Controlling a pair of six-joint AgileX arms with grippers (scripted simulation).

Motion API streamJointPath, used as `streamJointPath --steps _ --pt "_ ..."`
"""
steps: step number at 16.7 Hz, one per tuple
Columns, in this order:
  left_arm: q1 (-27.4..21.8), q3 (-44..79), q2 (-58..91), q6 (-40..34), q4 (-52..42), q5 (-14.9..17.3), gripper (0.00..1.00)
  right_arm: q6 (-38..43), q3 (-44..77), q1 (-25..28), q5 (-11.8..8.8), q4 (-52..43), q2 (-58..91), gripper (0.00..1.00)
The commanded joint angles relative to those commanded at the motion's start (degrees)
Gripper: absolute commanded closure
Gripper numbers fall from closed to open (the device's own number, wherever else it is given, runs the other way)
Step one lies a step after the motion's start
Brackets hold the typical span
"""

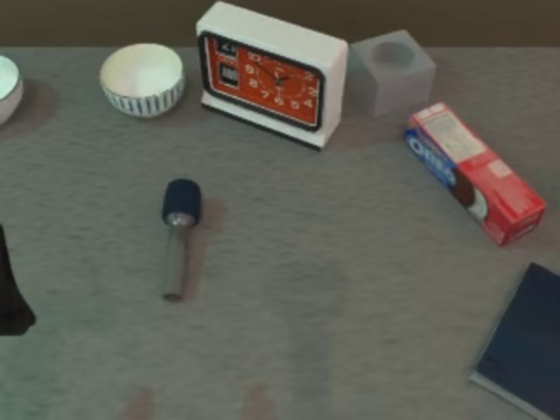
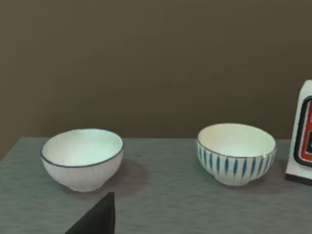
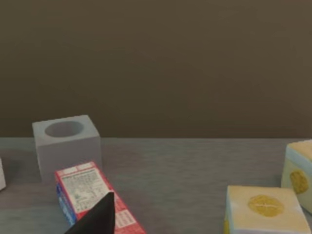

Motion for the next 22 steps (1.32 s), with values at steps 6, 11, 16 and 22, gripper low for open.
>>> streamJointPath --steps 6,11,16,22 --pt "-2.2 4.9 6.0 -1.5 -3.8 0.2 0.00 0.0 0.0 0.0 0.0 0.0 0.0 0.00" --pt "-7.5 19.5 26.5 -6.3 -14.6 -0.4 0.00 0.0 0.0 0.0 0.0 0.0 0.0 0.00" --pt "-14.0 39.1 55.1 -12.6 -27.6 -1.5 0.00 0.0 0.0 0.0 0.0 0.0 0.0 0.00" --pt "-21.4 61.2 88.1 -19.5 -42.1 -2.9 0.00 0.0 0.0 0.0 0.0 0.0 0.0 0.00"
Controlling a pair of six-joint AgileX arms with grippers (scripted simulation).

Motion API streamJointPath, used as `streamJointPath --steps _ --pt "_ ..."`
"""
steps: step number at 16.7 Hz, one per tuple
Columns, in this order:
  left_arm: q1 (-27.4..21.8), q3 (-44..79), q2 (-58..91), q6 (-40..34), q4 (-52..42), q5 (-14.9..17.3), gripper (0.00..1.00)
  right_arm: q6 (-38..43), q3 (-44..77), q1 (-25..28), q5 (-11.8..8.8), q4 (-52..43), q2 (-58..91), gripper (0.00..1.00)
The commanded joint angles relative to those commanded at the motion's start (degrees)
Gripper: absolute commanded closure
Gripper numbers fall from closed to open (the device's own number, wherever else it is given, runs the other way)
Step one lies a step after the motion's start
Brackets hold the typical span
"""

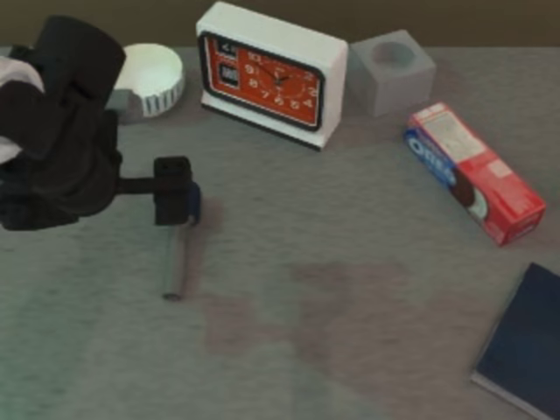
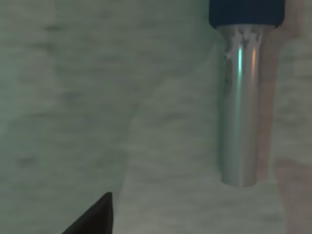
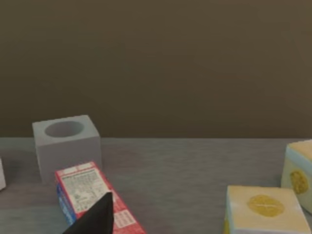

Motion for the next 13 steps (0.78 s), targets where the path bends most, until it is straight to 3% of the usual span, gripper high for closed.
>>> streamJointPath --steps 6,13 --pt "-4.3 11.8 18.3 -3.8 -9.0 -0.8 0.00 0.0 0.0 0.0 0.0 0.0 0.0 0.00" --pt "-4.3 12.4 19.6 -4.0 -9.4 -0.9 0.00 0.0 0.0 0.0 0.0 0.0 0.0 0.00"
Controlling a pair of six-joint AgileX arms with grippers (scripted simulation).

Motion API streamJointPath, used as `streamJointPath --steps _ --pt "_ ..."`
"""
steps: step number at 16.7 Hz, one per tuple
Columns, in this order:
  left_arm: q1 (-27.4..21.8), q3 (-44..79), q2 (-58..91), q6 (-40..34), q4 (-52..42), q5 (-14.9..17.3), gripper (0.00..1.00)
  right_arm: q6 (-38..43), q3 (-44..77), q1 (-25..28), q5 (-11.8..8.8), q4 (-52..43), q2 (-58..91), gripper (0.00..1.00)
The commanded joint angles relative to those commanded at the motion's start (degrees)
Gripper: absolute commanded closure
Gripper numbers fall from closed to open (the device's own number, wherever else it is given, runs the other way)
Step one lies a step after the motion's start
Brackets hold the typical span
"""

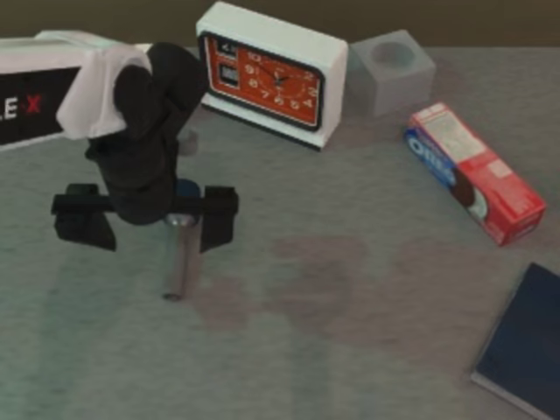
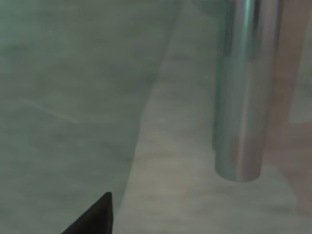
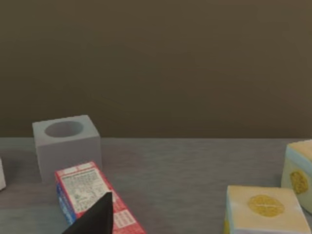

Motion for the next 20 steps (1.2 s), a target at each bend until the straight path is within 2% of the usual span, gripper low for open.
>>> streamJointPath --steps 3,9,14,20 --pt "0.1 -1.6 2.6 0.4 4.0 0.0 0.00 0.0 0.0 0.0 0.0 0.0 0.0 0.00" --pt "0.8 -6.9 11.3 1.2 18.5 0.1 0.00 0.0 0.0 0.0 0.0 0.0 0.0 0.00" --pt "0.9 -7.5 12.4 1.3 19.9 0.1 0.00 0.0 0.0 0.0 0.0 0.0 0.0 0.00" --pt "0.9 -7.5 12.4 1.3 19.9 0.1 0.45 0.0 0.0 0.0 0.0 0.0 0.0 0.00"
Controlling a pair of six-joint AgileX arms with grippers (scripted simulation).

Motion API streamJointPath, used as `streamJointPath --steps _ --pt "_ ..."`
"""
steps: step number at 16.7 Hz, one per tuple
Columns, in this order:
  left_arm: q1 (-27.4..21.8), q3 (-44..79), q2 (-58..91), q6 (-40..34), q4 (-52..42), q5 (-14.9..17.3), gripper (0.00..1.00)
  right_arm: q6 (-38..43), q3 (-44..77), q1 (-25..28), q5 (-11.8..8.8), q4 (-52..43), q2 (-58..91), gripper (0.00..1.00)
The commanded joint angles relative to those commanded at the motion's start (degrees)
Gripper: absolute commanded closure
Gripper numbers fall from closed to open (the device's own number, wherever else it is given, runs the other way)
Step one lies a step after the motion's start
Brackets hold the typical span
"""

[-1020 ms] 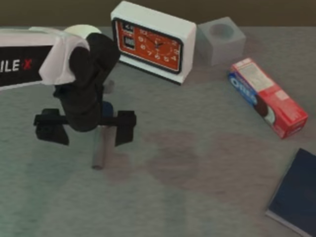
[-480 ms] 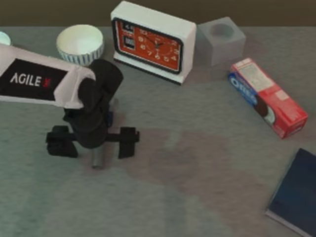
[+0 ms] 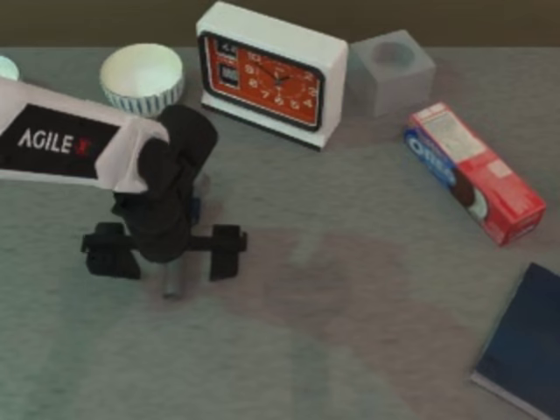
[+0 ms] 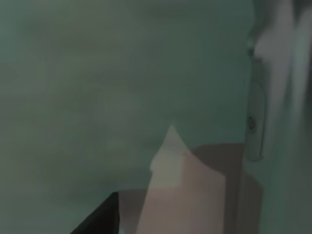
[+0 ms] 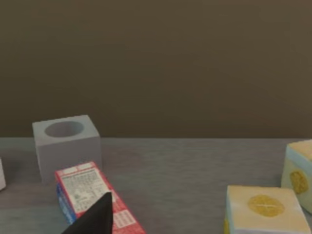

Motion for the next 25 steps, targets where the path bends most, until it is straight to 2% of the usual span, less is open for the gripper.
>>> streamJointPath --steps 7,15,18,21,25 --pt "0.0 0.0 0.0 0.0 0.0 0.0 0.98 0.0 0.0 0.0 0.0 0.0 0.0 0.00" --pt "0.0 0.0 0.0 0.0 0.0 0.0 1.00 0.0 0.0 0.0 0.0 0.0 0.0 0.00" --pt "-0.4 1.0 -2.5 -0.1 0.0 0.9 1.00 0.0 0.0 0.0 0.0 0.0 0.0 0.00" --pt "-0.4 -0.1 -3.5 1.5 5.5 2.7 1.00 0.0 0.0 0.0 0.0 0.0 0.0 0.00" --pt "-0.1 -3.5 -6.1 5.3 19.6 7.1 1.00 0.0 0.0 0.0 0.0 0.0 0.0 0.00"
